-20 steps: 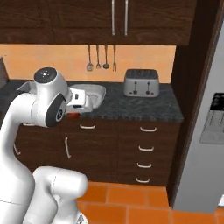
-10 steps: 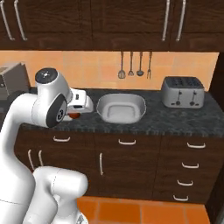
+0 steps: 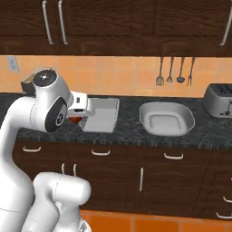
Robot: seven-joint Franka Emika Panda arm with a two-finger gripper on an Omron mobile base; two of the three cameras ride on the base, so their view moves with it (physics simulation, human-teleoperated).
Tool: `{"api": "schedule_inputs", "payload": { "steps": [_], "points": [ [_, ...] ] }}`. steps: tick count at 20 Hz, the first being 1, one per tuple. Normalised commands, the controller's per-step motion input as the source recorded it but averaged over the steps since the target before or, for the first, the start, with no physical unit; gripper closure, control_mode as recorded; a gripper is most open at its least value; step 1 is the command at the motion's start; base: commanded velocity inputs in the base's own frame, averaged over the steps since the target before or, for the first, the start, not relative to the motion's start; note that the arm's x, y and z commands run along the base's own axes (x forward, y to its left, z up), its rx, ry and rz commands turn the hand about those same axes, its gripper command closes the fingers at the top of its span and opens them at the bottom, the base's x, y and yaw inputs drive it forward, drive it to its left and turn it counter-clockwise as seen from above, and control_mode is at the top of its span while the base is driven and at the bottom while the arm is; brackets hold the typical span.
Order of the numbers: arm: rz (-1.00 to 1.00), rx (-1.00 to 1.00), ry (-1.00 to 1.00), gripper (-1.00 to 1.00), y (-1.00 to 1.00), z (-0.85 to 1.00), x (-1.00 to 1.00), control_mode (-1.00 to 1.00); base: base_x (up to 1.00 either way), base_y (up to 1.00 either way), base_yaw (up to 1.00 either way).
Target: Place one tomato and one chicken drumstick in each tupperware on the nearby counter, to pack two identical lunches.
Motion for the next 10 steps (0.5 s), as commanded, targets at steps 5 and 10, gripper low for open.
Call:
{"api": "schedule_inputs", "payload": {
  "steps": [5,10],
  "points": [
    [0.00,0.00,0.00,1.00,0.00,0.00,0.00,1.00,0.78,0.05,0.00],
    [0.07,-0.02,-0.01,1.00,0.01,-0.26,0.42,-1.00,0.31,0.03,0.05]
  ]
}}
